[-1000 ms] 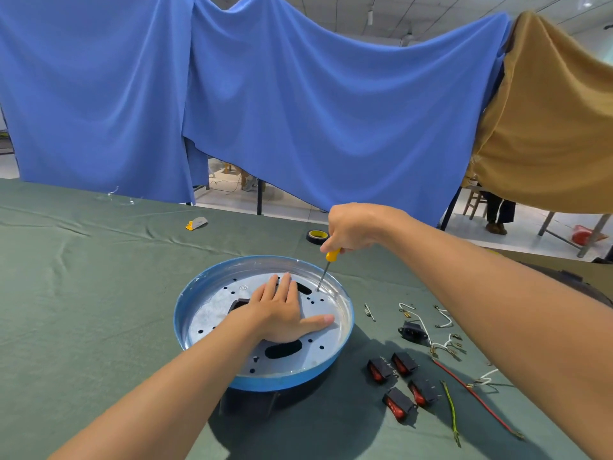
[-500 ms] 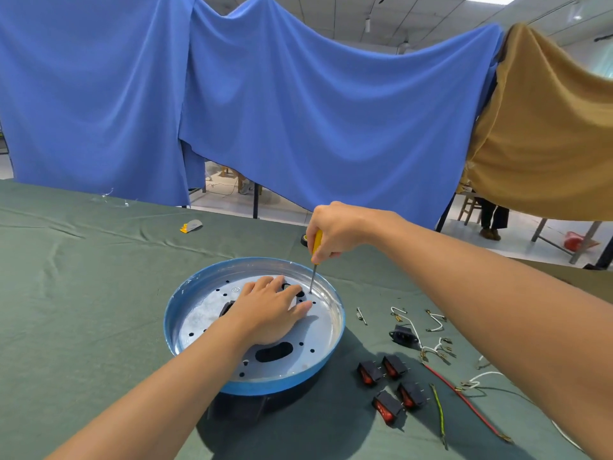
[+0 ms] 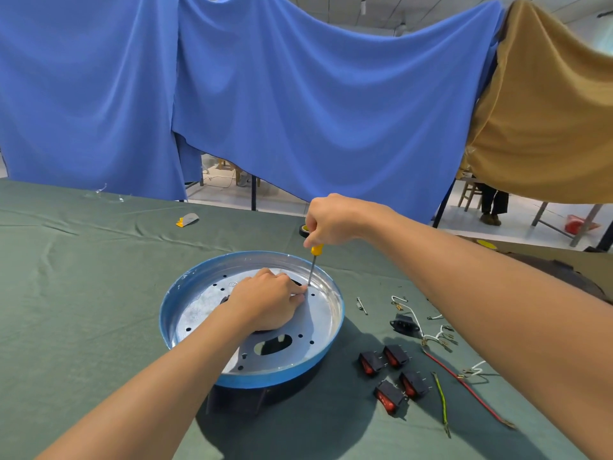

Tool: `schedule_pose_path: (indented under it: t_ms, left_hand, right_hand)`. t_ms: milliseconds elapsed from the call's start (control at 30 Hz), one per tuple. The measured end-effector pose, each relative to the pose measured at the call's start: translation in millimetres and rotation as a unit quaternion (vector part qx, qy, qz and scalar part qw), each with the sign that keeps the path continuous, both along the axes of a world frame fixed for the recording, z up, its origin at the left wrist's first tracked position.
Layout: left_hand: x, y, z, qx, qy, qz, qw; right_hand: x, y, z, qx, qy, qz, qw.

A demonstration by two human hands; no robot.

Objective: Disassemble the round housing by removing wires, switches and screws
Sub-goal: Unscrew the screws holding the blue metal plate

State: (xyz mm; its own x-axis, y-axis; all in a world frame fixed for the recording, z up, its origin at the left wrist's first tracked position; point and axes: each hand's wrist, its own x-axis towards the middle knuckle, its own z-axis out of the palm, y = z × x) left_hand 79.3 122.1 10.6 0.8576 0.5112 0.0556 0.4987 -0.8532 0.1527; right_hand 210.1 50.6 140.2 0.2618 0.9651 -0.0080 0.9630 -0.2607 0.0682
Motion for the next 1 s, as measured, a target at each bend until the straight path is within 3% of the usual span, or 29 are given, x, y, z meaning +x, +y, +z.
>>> schedule_pose_path:
  t_ms: [267, 467, 700, 900, 1000]
  left_hand:
    - [3.3, 3.6, 4.6, -0.035, 0.032, 0.014, 0.999]
    - [6.8, 6.5, 9.3, -0.052, 0.061, 0.024, 0.996]
    - [8.0, 4.4, 15.1, -0.054, 0.076, 0.019, 0.996]
    - [7.7, 1.4, 18.5, -0.057, 0.08, 0.015, 0.995]
    - [7.2, 0.6, 19.9, -0.06, 0.079, 0.019, 0.995]
  right_hand:
    - [-0.3, 8.8, 5.5, -0.048, 0.051, -0.004, 0.998]
    - [5.0, 8.1, 7.5, -0.061, 0.012, -0.083, 0.995]
    - [4.9, 6.3, 8.8, -0.047, -0.029, -0.036, 0.998]
    - [8.1, 7.1, 12.1, -0.046, 0.051, 0.015, 0.998]
    - [9.2, 11.3, 8.1, -0.057, 0.066, -0.013, 0.996]
